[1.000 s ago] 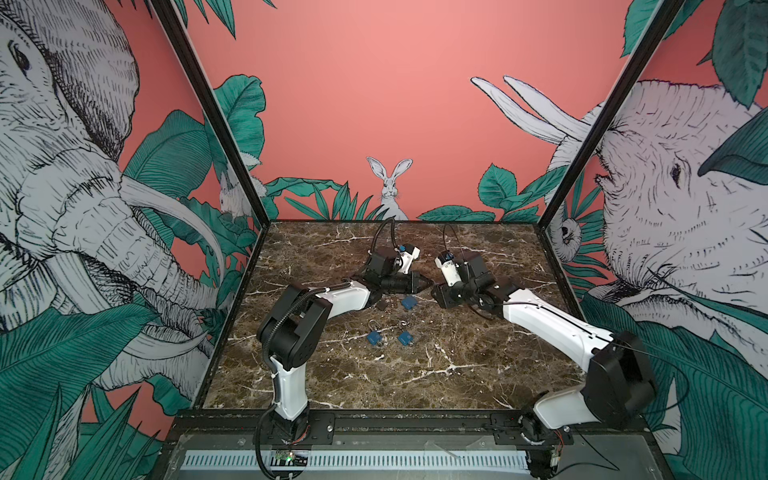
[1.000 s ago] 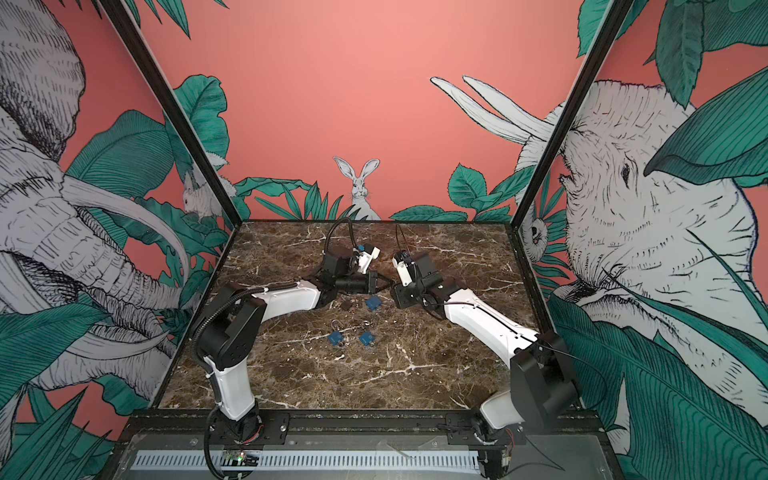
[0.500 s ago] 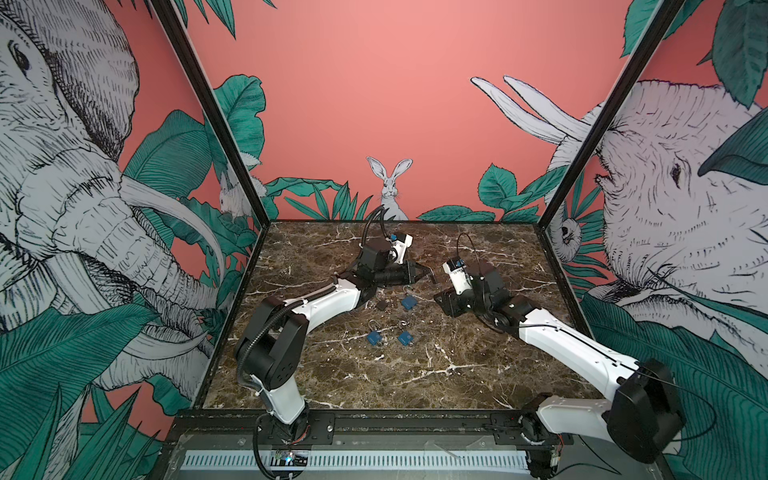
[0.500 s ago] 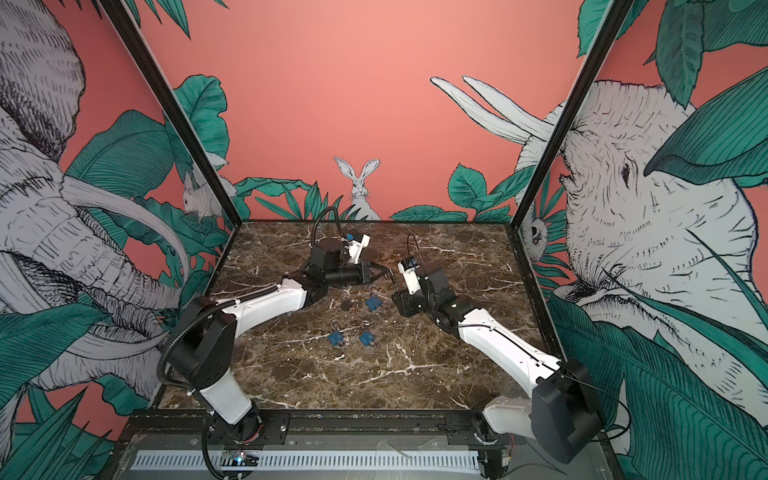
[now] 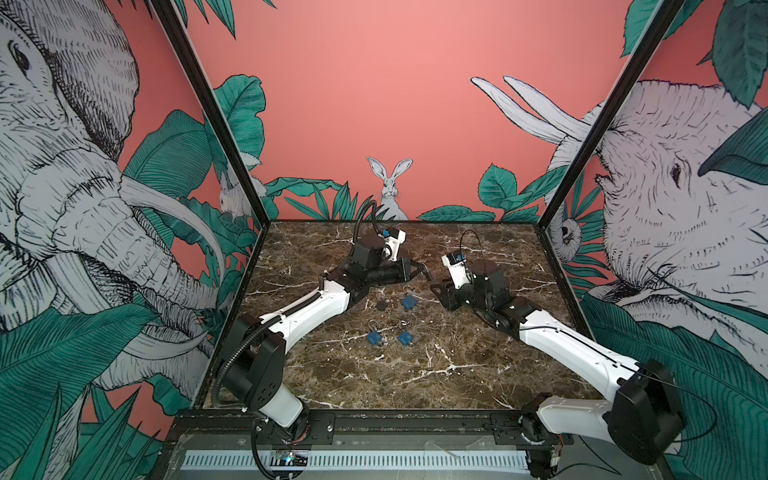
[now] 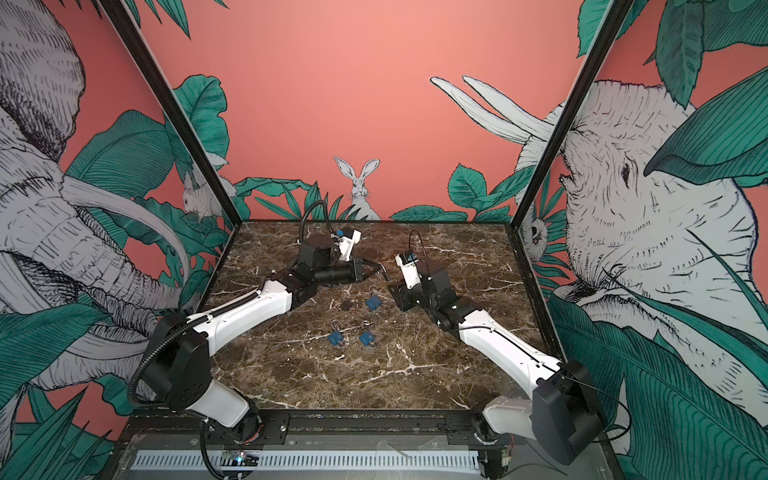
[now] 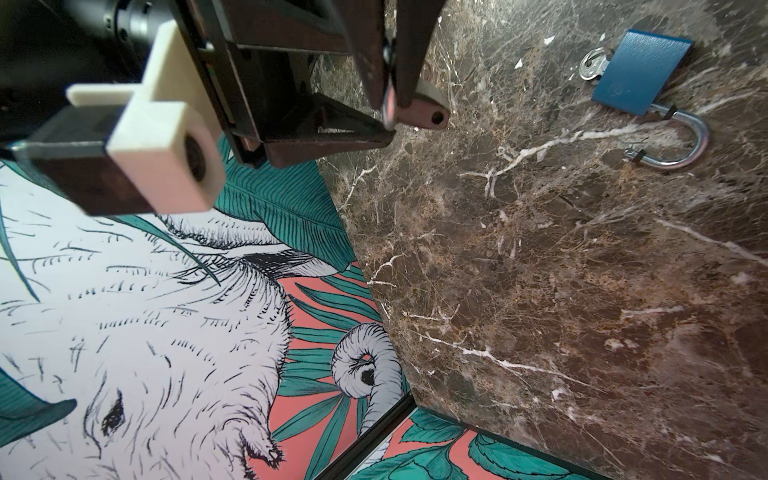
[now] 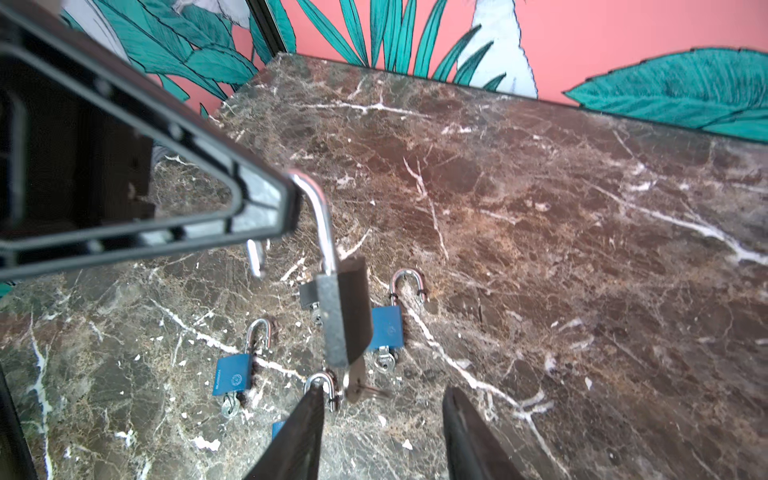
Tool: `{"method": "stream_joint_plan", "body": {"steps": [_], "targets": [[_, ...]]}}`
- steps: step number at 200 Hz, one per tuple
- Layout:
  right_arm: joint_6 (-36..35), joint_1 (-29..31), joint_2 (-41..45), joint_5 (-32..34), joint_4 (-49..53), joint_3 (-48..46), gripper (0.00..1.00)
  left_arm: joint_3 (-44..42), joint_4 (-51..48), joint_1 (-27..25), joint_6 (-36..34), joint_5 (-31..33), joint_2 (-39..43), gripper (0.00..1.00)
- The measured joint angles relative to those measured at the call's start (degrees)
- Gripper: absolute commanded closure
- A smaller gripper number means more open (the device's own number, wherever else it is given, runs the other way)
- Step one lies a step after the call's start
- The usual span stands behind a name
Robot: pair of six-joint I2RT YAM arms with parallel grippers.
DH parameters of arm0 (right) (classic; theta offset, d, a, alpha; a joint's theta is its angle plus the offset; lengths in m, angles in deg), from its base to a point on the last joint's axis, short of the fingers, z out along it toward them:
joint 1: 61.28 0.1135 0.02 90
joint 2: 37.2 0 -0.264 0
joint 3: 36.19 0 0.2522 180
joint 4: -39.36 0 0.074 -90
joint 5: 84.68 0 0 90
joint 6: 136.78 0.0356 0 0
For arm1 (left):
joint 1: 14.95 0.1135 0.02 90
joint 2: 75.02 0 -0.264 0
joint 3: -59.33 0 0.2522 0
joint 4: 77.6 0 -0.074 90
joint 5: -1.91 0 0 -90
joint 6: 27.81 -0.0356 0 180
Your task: Lock with the key
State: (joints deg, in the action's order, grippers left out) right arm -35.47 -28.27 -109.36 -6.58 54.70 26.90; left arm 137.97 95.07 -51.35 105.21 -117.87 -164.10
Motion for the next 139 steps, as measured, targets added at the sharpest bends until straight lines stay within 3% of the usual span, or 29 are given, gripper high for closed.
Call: {"method": "stream_joint_plan", "body": {"steps": [139], "targets": [[-0.15, 0.00, -3.65, -2.49, -1.97, 5.18, 0.71, 0.02, 0.04, -0.55, 0.79, 0.46, 1.46, 1.00]]}}
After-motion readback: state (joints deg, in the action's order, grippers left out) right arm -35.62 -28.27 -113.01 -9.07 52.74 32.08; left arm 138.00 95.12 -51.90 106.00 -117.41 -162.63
